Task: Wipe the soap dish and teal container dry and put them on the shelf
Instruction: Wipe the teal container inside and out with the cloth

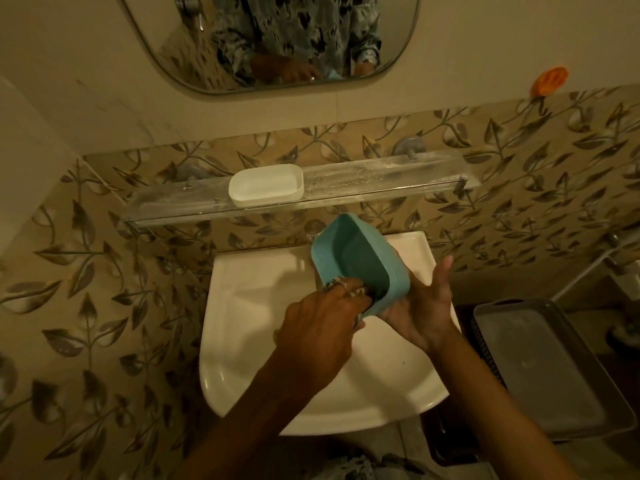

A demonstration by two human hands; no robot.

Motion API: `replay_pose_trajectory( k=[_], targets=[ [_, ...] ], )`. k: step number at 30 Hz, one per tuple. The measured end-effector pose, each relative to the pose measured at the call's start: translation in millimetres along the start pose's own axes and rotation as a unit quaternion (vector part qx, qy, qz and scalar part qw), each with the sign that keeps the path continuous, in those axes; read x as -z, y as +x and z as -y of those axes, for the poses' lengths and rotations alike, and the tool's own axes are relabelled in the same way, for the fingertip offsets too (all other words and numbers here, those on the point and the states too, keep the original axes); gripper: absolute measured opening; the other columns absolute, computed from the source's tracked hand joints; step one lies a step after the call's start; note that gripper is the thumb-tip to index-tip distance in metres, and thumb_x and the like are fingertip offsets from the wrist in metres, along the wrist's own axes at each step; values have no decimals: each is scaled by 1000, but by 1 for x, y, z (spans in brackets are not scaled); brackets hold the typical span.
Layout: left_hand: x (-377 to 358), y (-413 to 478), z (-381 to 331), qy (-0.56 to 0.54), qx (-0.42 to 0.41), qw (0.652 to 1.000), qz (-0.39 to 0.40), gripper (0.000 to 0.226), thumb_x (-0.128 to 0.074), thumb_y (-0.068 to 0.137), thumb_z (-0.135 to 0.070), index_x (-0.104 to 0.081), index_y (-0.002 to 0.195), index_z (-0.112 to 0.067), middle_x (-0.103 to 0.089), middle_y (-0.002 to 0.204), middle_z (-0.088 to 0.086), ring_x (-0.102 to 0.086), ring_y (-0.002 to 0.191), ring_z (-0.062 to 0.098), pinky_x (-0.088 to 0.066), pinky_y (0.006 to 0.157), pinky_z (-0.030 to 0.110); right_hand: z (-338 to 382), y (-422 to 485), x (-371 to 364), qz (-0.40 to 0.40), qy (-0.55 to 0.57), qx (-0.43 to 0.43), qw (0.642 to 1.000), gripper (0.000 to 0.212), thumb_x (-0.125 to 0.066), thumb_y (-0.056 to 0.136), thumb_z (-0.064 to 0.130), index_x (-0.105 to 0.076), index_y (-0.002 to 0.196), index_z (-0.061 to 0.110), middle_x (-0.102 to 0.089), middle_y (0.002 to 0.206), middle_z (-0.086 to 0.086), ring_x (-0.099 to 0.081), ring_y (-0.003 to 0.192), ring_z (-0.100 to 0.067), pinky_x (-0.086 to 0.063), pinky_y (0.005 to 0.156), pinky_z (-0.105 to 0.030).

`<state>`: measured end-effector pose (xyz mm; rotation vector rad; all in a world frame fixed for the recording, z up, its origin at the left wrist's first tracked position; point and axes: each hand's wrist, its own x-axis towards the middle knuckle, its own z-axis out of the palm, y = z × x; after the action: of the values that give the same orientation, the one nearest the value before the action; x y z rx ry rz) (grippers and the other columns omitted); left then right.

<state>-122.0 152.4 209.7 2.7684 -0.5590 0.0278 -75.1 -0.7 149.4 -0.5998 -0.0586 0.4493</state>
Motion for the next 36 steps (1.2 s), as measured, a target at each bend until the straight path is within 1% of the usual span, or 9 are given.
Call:
replay_pose_trajectory(
  k=[5, 8, 11, 17, 18, 24, 27, 31, 36],
  targets=[
    [-8, -6, -3, 42, -6, 996, 74, 45, -56, 94, -24, -43, 136, -31, -45, 141, -7, -50, 121, 19, -48, 94, 35, -1, 2, 0, -47, -53, -65, 995, 64, -83, 62, 47, -69, 115, 14, -70, 108, -15, -68, 98, -27, -58, 72, -36],
    [-9, -6, -5, -142, 82, 983, 85, 40, -64, 88, -26, -51, 126, -30, -54, 124, -9, -58, 105, 14, -50, 83, 23, -14, 5, 0, -63, -68, -15, 996, 73, -82, 63, 46, -60, 125, 14, -68, 109, -14, -67, 97, -26, -57, 76, -36],
    [2, -5, -9, -457, 151, 863, 150, 32, -69, 83, -16, -57, 101, -40, -66, 92, -12, -67, 78, 4, -56, 60, 17, -25, 4, 4, -65, -96, 39, 993, 64, -79, 65, 48, -63, 120, 19, -69, 106, -10, -67, 95, -22, -57, 77, -34],
    [15, -3, -6, -668, 252, 685, 143, 37, -69, 80, -5, -60, 103, -32, -73, 84, 0, -68, 65, 8, -53, 57, 22, -26, 2, 9, -100, -42, 56, 993, 91, -86, 51, 53, -55, 124, 9, -69, 103, -12, -67, 93, -23, -59, 78, -35],
    [16, -4, -7, -665, 257, 687, 142, 40, -69, 80, -6, -58, 107, -33, -71, 88, 0, -68, 68, 8, -53, 58, 22, -24, 2, 9, -102, -39, 58, 992, 89, -86, 51, 53, -56, 122, 9, -70, 101, -12, -68, 92, -23, -59, 76, -35],
    [20, -20, 2, -227, 30, 952, 205, 54, -63, 86, -16, -43, 134, -29, -53, 126, -8, -54, 111, 10, -50, 90, 23, -22, -5, 12, -113, -20, 33, 993, 91, -83, 59, 48, -49, 132, 6, -68, 107, -16, -68, 94, -27, -59, 76, -38],
    [40, -10, 23, -243, 49, 937, 246, 37, -62, 86, -10, -57, 119, -28, -63, 108, -2, -64, 81, 13, -55, 63, 22, -30, -11, 18, -117, 28, 12, 993, 73, -63, 79, 47, -47, 137, 6, -62, 120, -19, -63, 105, -30, -57, 83, -40],
    [44, 5, 32, -321, 153, 930, 97, 29, -62, 88, -19, -48, 107, -36, -60, 94, -10, -61, 69, 7, -44, 47, 11, -36, -13, 19, -112, 61, 15, 992, 58, -48, 88, 47, -54, 133, 11, -60, 126, -18, -59, 112, -31, -52, 92, -44],
    [4, 19, 5, -284, 154, 946, 7, 30, -58, 89, -23, -47, 117, -29, -51, 117, -8, -52, 99, 3, -44, 77, 14, -48, -15, 8, -96, 49, -2, 994, 52, -50, 89, 45, -62, 124, 8, -65, 116, -18, -64, 104, -27, -56, 83, -38]
  ],
)
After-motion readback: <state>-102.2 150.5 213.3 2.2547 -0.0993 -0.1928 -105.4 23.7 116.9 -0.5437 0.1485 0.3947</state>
